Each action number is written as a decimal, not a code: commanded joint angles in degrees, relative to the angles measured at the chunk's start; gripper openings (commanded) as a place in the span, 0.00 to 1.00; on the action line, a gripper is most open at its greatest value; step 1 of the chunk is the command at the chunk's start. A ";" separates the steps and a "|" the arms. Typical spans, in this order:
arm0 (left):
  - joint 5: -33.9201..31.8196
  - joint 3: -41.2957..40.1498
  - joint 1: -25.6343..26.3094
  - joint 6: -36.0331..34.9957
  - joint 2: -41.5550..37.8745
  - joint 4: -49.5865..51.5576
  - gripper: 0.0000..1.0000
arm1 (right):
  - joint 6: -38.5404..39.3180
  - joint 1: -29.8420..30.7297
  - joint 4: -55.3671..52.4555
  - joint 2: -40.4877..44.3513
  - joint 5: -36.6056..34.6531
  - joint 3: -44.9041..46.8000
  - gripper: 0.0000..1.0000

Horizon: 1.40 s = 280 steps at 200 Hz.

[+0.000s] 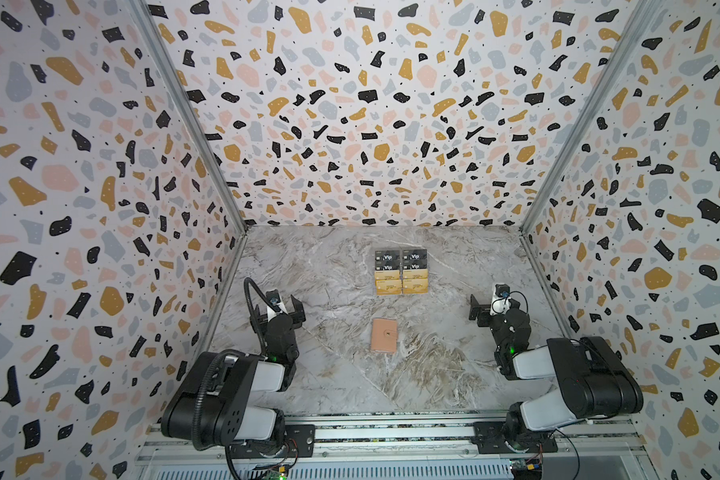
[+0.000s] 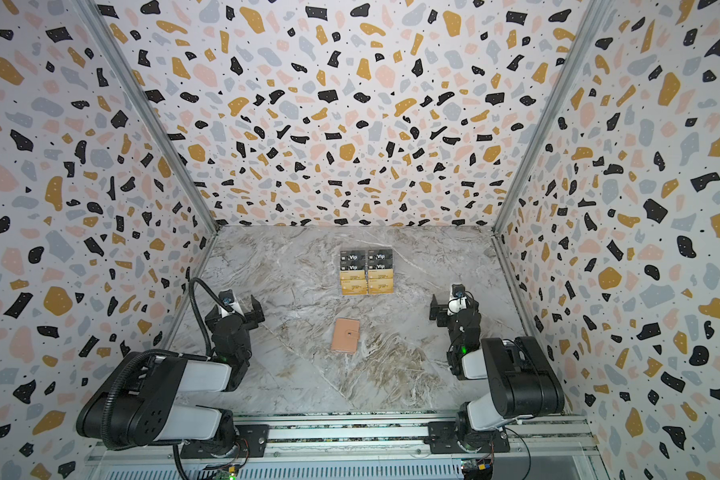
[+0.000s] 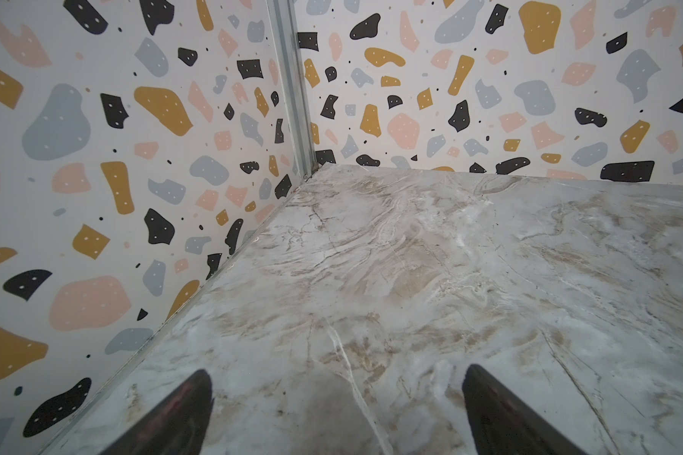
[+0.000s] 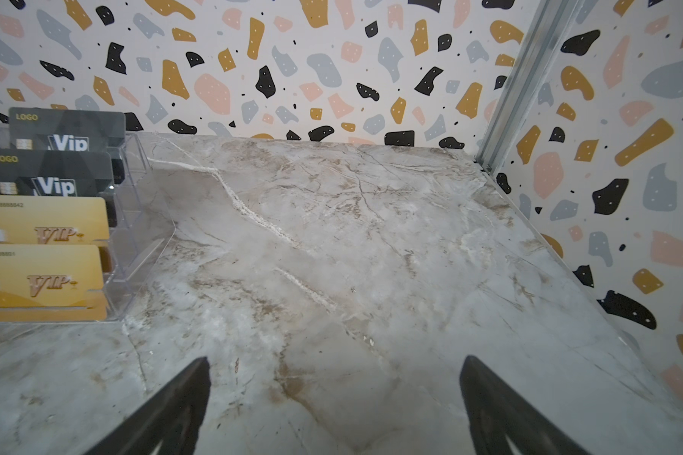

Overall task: Insert credit cards into a card holder
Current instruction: Pick up the card holder from the center of the table.

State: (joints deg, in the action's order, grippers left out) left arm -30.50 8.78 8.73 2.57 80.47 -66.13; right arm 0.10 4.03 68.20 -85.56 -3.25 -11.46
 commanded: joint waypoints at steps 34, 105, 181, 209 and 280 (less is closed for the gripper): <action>-0.14 0.10 -0.21 0.20 -0.53 -3.48 1.00 | -0.19 0.20 1.37 0.40 -0.45 -1.13 0.99; -7.83 5.79 -0.21 3.56 -8.45 12.09 1.00 | -0.96 0.28 -3.70 7.87 -3.41 -0.75 1.00; -1.51 29.84 -0.03 18.77 -17.91 60.55 1.00 | -9.09 7.16 -52.14 19.07 -0.22 -24.62 0.78; 11.69 37.15 0.01 23.43 -15.27 73.68 0.94 | -13.22 17.19 -68.75 15.29 3.49 -35.18 0.63; 38.71 43.38 6.23 19.98 -3.85 87.53 0.77 | -35.17 37.22 -73.19 4.41 18.40 -39.20 0.34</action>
State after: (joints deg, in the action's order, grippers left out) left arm -3.16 49.93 12.10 25.02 74.48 12.99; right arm -25.06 36.36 0.32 -79.72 11.60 -49.41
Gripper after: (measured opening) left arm 0.783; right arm 0.370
